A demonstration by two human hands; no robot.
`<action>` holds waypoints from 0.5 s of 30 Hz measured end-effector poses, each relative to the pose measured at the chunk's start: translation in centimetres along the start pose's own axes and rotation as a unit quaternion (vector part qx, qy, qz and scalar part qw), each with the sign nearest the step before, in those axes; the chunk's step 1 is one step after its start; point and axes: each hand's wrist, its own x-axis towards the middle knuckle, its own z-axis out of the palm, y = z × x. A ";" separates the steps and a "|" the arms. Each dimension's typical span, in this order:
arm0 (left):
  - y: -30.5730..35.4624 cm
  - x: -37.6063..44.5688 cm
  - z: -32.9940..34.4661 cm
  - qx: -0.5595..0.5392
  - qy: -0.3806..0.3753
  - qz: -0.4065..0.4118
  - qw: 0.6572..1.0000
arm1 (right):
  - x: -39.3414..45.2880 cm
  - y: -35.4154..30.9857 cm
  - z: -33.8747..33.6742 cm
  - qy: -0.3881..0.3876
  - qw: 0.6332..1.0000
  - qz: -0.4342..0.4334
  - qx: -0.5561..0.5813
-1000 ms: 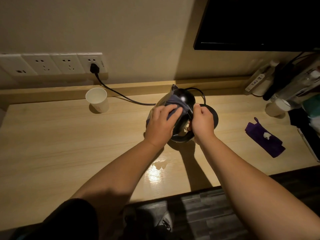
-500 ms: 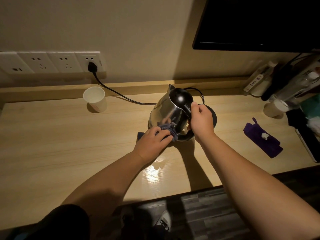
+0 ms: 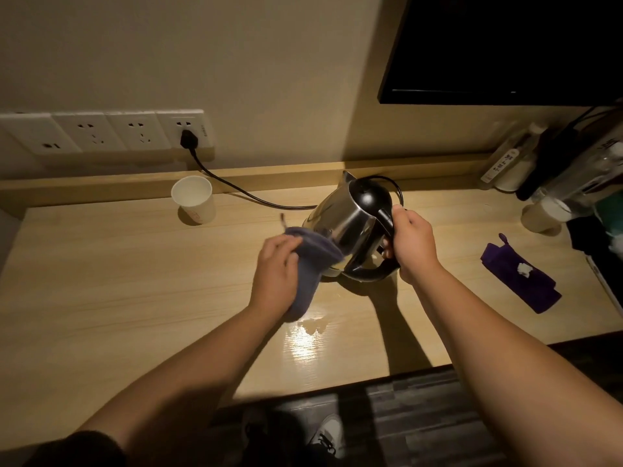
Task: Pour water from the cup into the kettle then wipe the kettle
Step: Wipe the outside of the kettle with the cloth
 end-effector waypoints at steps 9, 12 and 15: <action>0.9 8.9 1.2 -0.170 0.014 -0.204 0.964 | -0.1 0.4 -0.1 -0.011 1.000 -0.010 0.010; 1.6 10.5 1.8 -0.067 -0.056 -0.145 0.986 | 0.0 0.5 0.0 -0.013 1.000 -0.013 0.005; 1.8 10.3 2.7 -0.017 -0.126 -0.145 0.981 | 0.2 0.8 0.0 -0.009 1.000 -0.013 0.001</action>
